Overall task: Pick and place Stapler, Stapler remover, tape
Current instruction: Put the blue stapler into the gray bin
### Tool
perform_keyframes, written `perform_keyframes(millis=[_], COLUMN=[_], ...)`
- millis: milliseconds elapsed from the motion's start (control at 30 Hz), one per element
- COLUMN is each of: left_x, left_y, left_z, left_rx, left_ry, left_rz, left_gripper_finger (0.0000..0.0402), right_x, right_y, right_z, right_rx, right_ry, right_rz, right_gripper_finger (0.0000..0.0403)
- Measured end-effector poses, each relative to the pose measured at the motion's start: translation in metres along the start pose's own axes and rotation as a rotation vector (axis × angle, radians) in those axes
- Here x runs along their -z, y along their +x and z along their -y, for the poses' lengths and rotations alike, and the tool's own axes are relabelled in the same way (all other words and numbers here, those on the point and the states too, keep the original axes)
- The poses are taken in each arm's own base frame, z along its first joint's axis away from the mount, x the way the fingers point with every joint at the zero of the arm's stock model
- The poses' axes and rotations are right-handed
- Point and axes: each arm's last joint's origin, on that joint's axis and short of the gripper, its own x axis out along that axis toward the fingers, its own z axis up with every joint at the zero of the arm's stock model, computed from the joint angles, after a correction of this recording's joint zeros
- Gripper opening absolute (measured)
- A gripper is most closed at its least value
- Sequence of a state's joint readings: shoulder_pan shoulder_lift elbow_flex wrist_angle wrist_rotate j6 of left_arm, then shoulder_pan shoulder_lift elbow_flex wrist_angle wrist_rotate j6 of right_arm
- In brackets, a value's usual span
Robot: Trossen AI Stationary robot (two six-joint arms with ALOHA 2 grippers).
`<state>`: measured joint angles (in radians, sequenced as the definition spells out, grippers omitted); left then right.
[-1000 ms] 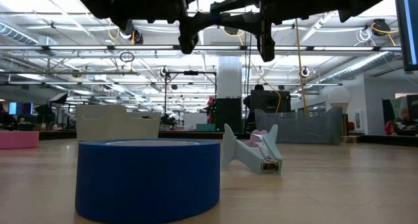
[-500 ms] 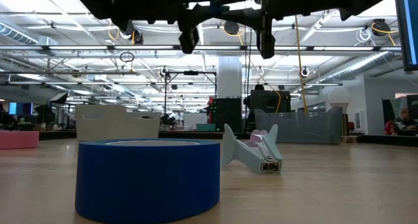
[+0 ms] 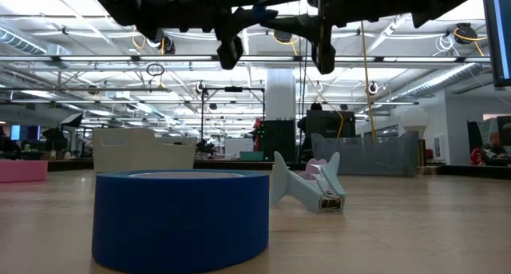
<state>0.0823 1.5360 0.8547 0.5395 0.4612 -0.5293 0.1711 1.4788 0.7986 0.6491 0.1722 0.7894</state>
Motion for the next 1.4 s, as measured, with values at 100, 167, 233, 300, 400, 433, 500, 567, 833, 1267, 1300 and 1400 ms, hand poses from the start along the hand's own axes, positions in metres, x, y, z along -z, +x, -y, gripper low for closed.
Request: perform_keyframes(millis=[100,167,233,300,400,433,500,567,833,1267,1300,1400], left_x=[0.000,0.000,0.001,0.002,0.004,0.004,0.004,0.002,-0.002,0.017,0.019,0.024], left_y=[-0.002,-0.004,-0.005,-0.008,-0.013,-0.016,-0.026,-0.037,-0.108,-0.155,-0.154,-0.151], left_z=[-0.005,-0.009,-0.013,-0.018,-0.028,-0.030,-0.035,-0.038,-0.035,-0.073,-0.077,-0.084], left_rx=[-0.022,-0.041,-0.067,-0.101,-0.155,-0.177,-0.241,-0.331,-0.915,-1.192,-1.184,-1.184], left_ry=[-0.013,-0.022,-0.027,-0.037,-0.057,-0.065,-0.073,-0.063,-0.022,-0.127,-0.140,-0.163], left_rz=[-0.014,-0.023,-0.040,-0.060,-0.100,-0.119,-0.153,-0.179,-0.307,-0.620,-0.631,-0.669], left_gripper_finger=[0.0054,0.0054,0.0055,0.0055,0.0056,0.0056,0.0056,0.0056,0.0057,0.0058,0.0058,0.0058], right_x=[0.002,0.003,0.005,0.007,0.010,0.010,0.012,0.014,0.015,0.015,0.015,0.015], right_y=[0.000,0.000,0.000,0.000,-0.001,-0.001,-0.001,-0.002,-0.002,-0.002,-0.002,-0.002], right_z=[0.001,0.002,0.001,0.000,0.000,0.000,0.001,0.003,0.005,0.005,0.005,0.005], right_rx=[0.002,-0.016,-0.046,-0.072,-0.106,-0.116,-0.104,-0.084,-0.063,-0.055,-0.055,-0.054], right_ry=[0.014,0.024,0.030,0.046,0.058,0.062,0.080,0.083,0.081,0.107,0.107,0.107], right_rz=[-0.034,-0.068,-0.107,-0.154,-0.220,-0.232,-0.255,-0.282,-0.285,-0.282,-0.282,-0.281], right_gripper_finger=[0.0128,0.0146,0.0162,0.0175,0.0188,0.0190,0.0191,0.0189,0.0184,0.0187,0.0187,0.0187])
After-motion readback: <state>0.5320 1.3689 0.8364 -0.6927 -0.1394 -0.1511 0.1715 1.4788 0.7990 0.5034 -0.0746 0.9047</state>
